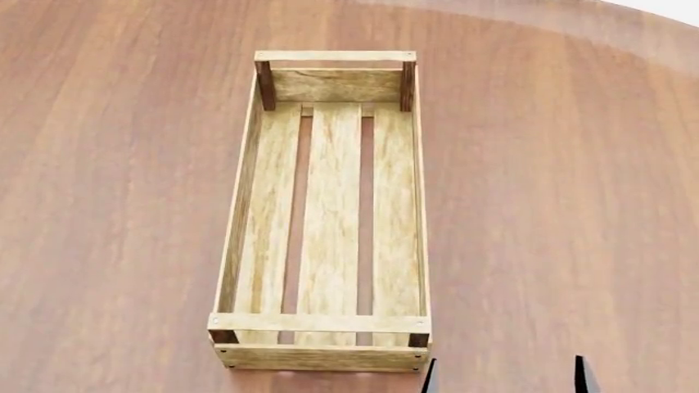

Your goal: Stack the right bowl on the left bowl and place them in the tray.

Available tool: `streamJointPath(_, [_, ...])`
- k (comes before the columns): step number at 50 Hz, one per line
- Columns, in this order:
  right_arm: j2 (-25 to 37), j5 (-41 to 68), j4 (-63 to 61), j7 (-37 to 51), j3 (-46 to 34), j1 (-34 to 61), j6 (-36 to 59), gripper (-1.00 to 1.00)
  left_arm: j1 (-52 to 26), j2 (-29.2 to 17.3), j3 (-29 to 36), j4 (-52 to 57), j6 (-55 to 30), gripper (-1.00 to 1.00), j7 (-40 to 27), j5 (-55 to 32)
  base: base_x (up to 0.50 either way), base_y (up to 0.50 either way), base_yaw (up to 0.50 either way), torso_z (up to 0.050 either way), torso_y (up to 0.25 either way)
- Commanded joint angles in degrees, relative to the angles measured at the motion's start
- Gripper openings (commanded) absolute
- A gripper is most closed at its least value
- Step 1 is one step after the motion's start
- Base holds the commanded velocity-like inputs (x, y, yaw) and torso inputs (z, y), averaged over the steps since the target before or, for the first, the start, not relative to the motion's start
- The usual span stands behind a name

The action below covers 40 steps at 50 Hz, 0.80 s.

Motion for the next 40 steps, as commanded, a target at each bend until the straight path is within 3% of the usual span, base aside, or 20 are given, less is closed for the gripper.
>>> streamJointPath(1, [-0.9,-1.1,0.1,-0.7,0.9,-0.1,0.1,1.00,1.4,0.7,-1.2,2.6,-2.6,1.00,0.4,-0.4,0.00,0.00,0.00,0.000,0.000])
streamJointPath(40, [-0.1,-1.3,0.5,0.1,0.7,0.4,0.6,1.00,0.9,1.5,-3.6,0.4,-8.1,1.00,-2.4,-8.7,0.00,0.00,0.00,0.000,0.000])
